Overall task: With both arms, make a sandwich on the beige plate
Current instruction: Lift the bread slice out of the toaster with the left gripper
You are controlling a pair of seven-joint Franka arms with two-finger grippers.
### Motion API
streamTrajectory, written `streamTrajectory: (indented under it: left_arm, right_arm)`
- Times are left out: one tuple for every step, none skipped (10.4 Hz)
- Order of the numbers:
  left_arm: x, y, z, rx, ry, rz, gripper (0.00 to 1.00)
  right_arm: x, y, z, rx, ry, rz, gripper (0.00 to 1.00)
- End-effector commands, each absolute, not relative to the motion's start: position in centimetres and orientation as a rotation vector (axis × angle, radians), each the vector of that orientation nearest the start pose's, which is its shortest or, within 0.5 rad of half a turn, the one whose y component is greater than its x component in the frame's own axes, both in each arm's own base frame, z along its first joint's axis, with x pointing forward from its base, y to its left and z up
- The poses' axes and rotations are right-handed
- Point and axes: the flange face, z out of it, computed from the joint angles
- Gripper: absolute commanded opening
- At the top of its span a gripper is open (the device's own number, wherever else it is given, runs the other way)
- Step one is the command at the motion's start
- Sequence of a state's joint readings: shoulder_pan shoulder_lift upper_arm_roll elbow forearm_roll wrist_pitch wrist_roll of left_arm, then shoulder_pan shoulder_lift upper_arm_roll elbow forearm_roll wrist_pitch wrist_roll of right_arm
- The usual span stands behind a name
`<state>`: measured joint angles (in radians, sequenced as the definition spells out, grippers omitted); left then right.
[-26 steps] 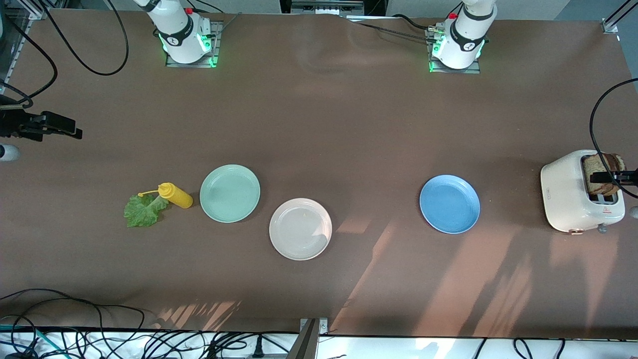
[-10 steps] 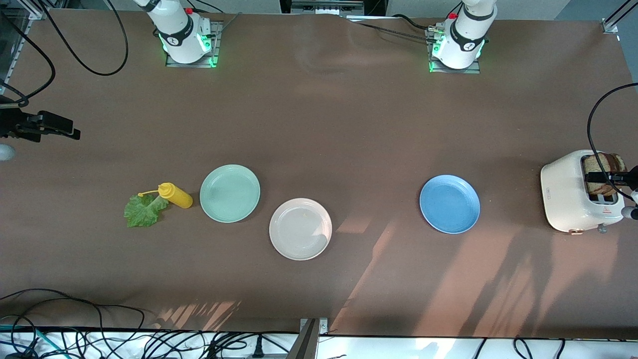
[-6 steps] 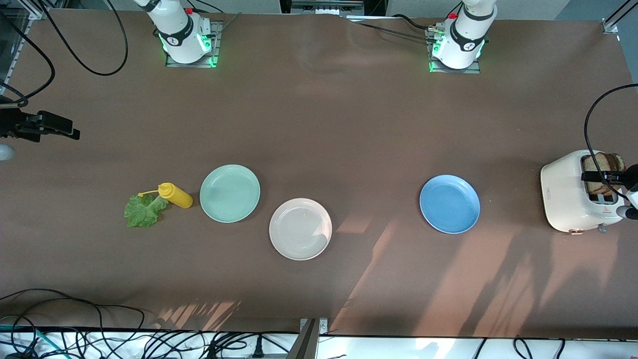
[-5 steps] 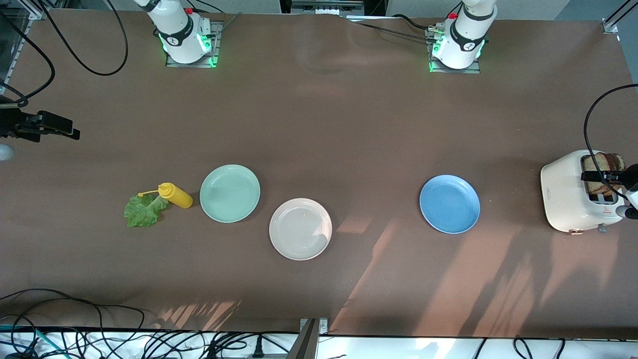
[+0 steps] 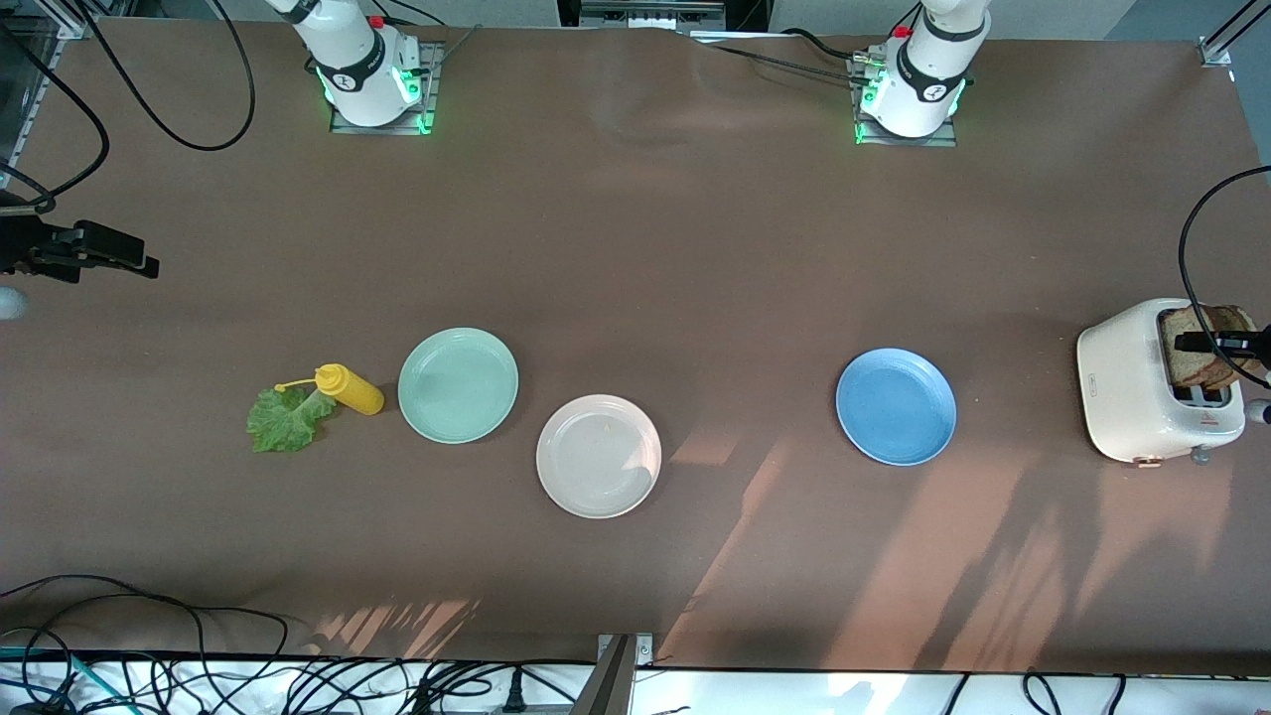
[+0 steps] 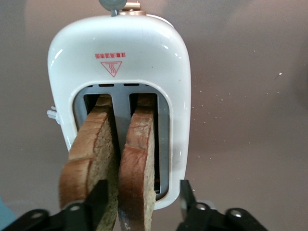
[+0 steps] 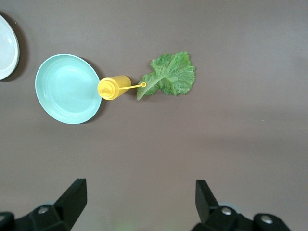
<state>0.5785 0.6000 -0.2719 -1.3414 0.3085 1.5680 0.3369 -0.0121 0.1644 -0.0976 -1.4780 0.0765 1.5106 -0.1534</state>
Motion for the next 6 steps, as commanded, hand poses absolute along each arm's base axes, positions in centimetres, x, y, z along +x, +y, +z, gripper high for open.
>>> streamTrajectory:
  left_arm:
    - [62.3,26.5,36.9,-3.055,0.123,0.59,0.04]
    - [62.3,26.5,36.9,-3.057,0.125,0.592,0.0]
    - [62.4,26.4,36.9,-3.056,0.128,0.592,0.0]
    - [62.4,26.4,37.1,-3.056,0.131,0.585,0.0]
    - [62.6,26.3,37.5,-3.055,0.135,0.574,0.0]
    - [62.7,26.2,38.0,-3.055,0.132,0.56,0.0]
  right_arm:
    - [59.4,-5.2,57.4,-3.039,-0.055,0.182,1.0]
    - [59.4,-5.2,57.4,-3.038,-0.053,0.179,1.0]
    - [59.4,-5.1,57.4,-3.032,-0.053,0.18,1.0]
    - [59.4,-5.0,57.4,-3.024,-0.053,0.178,1.0]
    - [59.5,-5.0,57.4,-3.025,-0.053,0.176,1.0]
    - [59.5,-5.0,57.4,-3.024,-0.053,0.178,1.0]
